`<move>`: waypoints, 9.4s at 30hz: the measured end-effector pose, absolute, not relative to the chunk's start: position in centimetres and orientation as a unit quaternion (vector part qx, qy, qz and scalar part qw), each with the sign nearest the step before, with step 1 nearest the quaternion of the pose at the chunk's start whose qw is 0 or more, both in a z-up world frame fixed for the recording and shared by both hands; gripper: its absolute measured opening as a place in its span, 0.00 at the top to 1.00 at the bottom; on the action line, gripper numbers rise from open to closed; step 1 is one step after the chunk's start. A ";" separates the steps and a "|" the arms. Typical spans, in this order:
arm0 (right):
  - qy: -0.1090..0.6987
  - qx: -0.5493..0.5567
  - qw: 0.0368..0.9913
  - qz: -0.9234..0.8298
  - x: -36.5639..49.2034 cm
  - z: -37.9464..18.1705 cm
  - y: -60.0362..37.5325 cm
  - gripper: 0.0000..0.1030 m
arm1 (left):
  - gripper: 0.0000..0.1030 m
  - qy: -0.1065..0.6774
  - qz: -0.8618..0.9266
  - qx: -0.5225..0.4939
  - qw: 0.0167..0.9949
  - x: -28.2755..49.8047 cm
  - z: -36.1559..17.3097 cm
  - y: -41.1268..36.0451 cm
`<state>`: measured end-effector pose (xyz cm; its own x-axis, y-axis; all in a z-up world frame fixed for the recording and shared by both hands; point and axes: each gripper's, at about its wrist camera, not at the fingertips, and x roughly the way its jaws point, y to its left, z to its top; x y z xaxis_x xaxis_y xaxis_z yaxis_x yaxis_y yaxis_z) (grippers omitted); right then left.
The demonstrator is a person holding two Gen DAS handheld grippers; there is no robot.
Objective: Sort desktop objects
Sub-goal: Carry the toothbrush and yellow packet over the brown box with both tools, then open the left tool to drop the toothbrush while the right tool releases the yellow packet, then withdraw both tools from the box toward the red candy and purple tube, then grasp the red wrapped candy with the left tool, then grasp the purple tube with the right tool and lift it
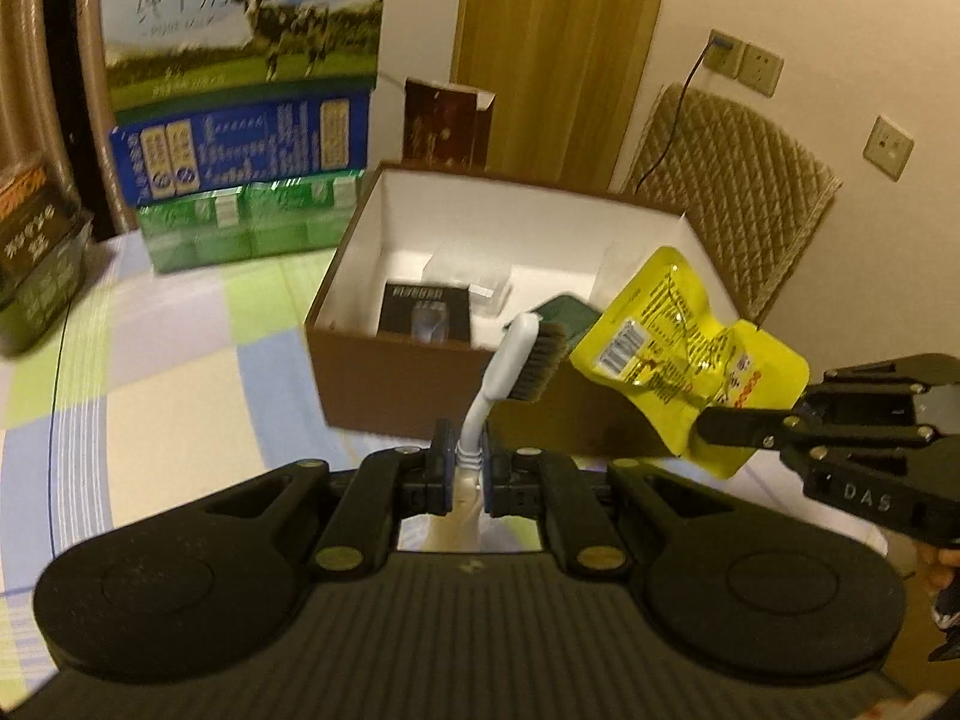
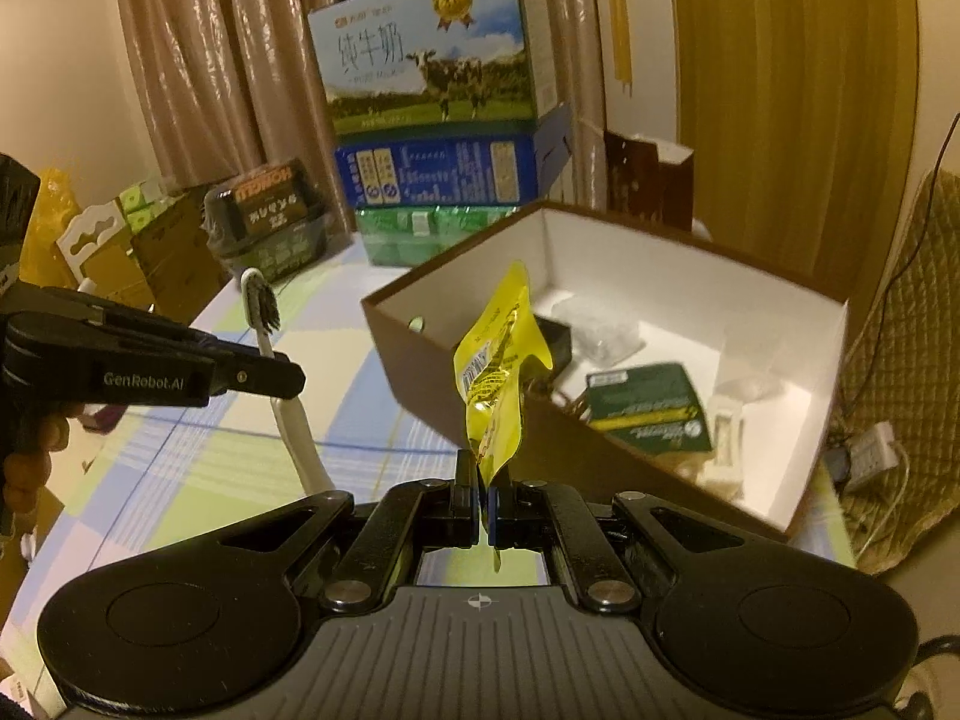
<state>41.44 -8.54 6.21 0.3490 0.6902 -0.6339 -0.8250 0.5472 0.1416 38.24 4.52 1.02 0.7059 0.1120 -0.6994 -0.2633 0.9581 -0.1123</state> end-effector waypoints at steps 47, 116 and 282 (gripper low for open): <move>0.344 -0.111 0.834 0.418 57.3 5.3 -5.9 1.00 | 0.95 0.356 0.061 -0.119 0.925 56.7 2.7 5.9; 0.379 -0.131 0.833 0.383 56.8 3.2 -4.8 0.05 | 0.18 0.441 0.133 -0.093 0.883 55.4 -2.9 8.4; 0.422 -0.205 0.796 0.383 43.5 -7.5 -6.3 0.69 | 0.64 0.473 0.163 -0.110 0.859 33.7 -9.3 3.1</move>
